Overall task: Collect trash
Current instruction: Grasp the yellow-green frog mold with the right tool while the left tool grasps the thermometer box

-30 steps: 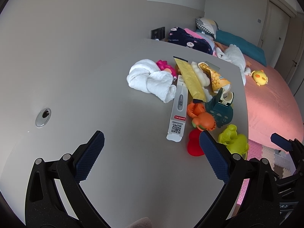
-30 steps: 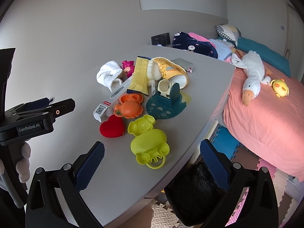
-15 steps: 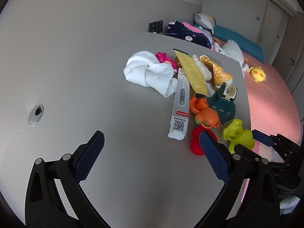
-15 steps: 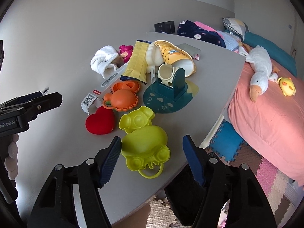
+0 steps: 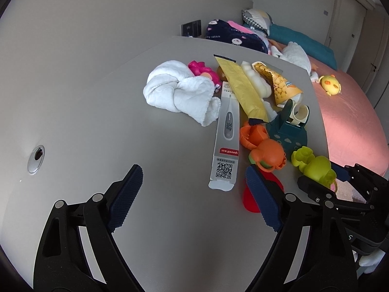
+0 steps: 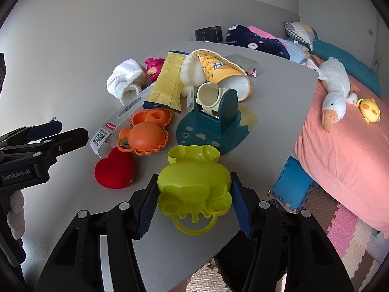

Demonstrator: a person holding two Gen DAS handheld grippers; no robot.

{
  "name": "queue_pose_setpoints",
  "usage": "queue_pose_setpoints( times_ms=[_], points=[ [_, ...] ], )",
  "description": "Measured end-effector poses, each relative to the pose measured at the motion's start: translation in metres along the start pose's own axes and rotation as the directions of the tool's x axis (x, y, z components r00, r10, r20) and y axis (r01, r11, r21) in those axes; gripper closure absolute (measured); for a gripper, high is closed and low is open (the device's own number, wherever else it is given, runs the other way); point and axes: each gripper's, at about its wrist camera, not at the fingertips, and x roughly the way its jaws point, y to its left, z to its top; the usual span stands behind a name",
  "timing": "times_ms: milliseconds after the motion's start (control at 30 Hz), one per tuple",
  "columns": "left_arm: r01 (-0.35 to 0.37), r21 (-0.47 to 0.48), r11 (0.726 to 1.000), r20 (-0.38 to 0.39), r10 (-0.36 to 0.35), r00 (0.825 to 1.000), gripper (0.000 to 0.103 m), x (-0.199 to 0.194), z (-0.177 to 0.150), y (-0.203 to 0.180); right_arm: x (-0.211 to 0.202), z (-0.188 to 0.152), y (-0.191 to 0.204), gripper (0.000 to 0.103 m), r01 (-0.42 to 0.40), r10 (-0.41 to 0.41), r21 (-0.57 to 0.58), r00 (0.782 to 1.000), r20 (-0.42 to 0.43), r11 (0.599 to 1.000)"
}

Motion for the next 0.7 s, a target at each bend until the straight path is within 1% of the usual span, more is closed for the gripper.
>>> queue_pose_setpoints(
  times_ms=[67, 133, 200, 267, 433, 533, 600, 700],
  points=[
    [0.0, 0.003, 1.0, -0.001, 0.0, 1.0, 0.019, 0.004, 0.004, -0.002, -0.005, 0.002, -0.003, 0.045, -0.013, 0.013, 0.015, 1.0, 0.005, 1.0],
    [0.005, 0.011, 1.0, -0.006, -0.005, 1.0, 0.022, 0.009, 0.006, -0.004, -0.01, 0.004, -0.004, 0.045, -0.016, 0.016, 0.02, 1.0, 0.015, 1.0],
    [0.013, 0.021, 1.0, -0.016, -0.013, 1.0, 0.029, 0.016, 0.009, -0.008, -0.015, 0.007, -0.004, 0.045, -0.026, 0.025, 0.026, 0.999, 0.026, 0.999],
    [0.023, 0.024, 0.999, -0.026, -0.022, 0.999, 0.033, 0.023, 0.012, -0.011, -0.019, 0.008, -0.004, 0.045, -0.032, 0.031, 0.025, 0.999, 0.035, 0.999],
    [0.037, 0.032, 0.999, -0.038, -0.036, 0.999, 0.036, 0.039, 0.023, -0.019, -0.028, 0.01, -0.005, 0.045, -0.033, 0.032, 0.02, 0.998, 0.049, 0.999],
    [0.046, 0.027, 0.999, -0.051, -0.045, 0.998, 0.042, 0.049, 0.028, -0.022, -0.029, 0.012, -0.008, 0.045, -0.036, 0.034, 0.023, 0.998, 0.05, 0.999],
    [0.056, 0.018, 0.998, -0.058, -0.055, 0.997, 0.049, 0.054, 0.031, -0.023, -0.029, 0.014, -0.01, 0.045, -0.039, 0.037, 0.028, 0.998, 0.049, 0.999],
    [0.066, 0.008, 0.998, -0.068, -0.065, 0.996, 0.053, 0.061, 0.034, -0.022, -0.028, 0.016, -0.012, 0.045, -0.043, 0.041, 0.027, 0.998, 0.045, 0.999]
  ],
)
